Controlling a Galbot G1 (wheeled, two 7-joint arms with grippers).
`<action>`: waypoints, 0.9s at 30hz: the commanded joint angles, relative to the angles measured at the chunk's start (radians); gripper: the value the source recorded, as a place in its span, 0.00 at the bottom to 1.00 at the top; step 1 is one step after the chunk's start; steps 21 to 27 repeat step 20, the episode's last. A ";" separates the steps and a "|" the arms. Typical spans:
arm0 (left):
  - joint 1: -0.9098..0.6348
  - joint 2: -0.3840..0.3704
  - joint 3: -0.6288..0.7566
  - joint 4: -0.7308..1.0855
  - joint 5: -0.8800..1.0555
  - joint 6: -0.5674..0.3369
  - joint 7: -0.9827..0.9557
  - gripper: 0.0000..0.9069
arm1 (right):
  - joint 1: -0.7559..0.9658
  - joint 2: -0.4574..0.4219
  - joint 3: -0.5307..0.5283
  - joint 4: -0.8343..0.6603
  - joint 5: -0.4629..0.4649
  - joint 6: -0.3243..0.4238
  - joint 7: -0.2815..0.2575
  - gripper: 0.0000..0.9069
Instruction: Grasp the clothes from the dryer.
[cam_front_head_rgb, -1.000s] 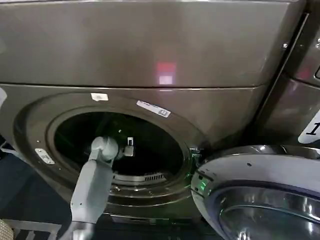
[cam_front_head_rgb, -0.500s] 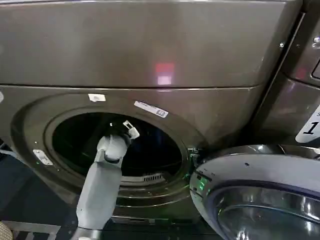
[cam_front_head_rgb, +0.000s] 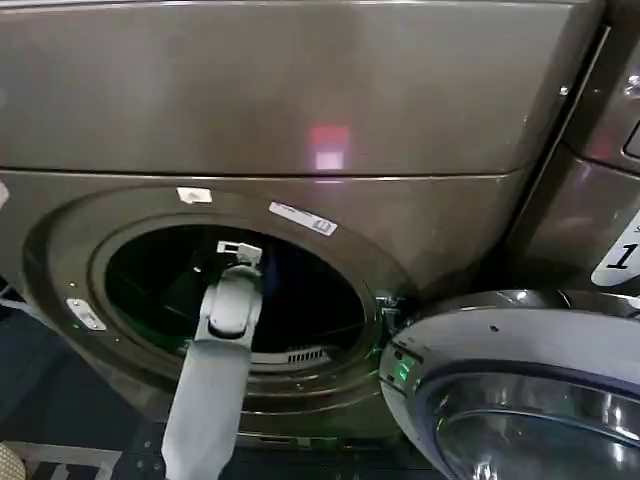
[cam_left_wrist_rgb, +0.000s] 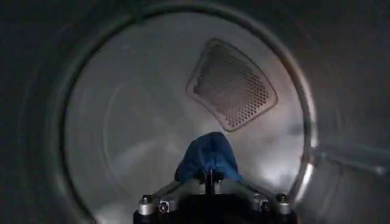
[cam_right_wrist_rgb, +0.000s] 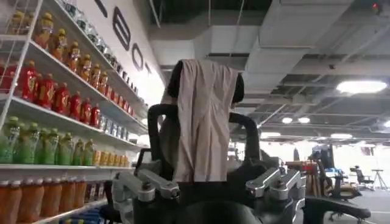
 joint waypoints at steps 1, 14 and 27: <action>0.003 -0.008 0.005 -0.019 -0.132 0.036 -0.107 0.00 | -0.003 0.007 0.011 0.027 0.016 -0.046 -0.017 1.00; 0.007 -0.006 0.006 -0.012 -0.126 0.037 -0.100 0.00 | 0.005 0.006 0.041 0.055 0.022 -0.167 -0.021 1.00; 0.009 -0.004 0.006 -0.015 -0.119 0.035 -0.095 0.00 | 0.001 0.005 0.046 0.051 0.018 -0.173 0.001 1.00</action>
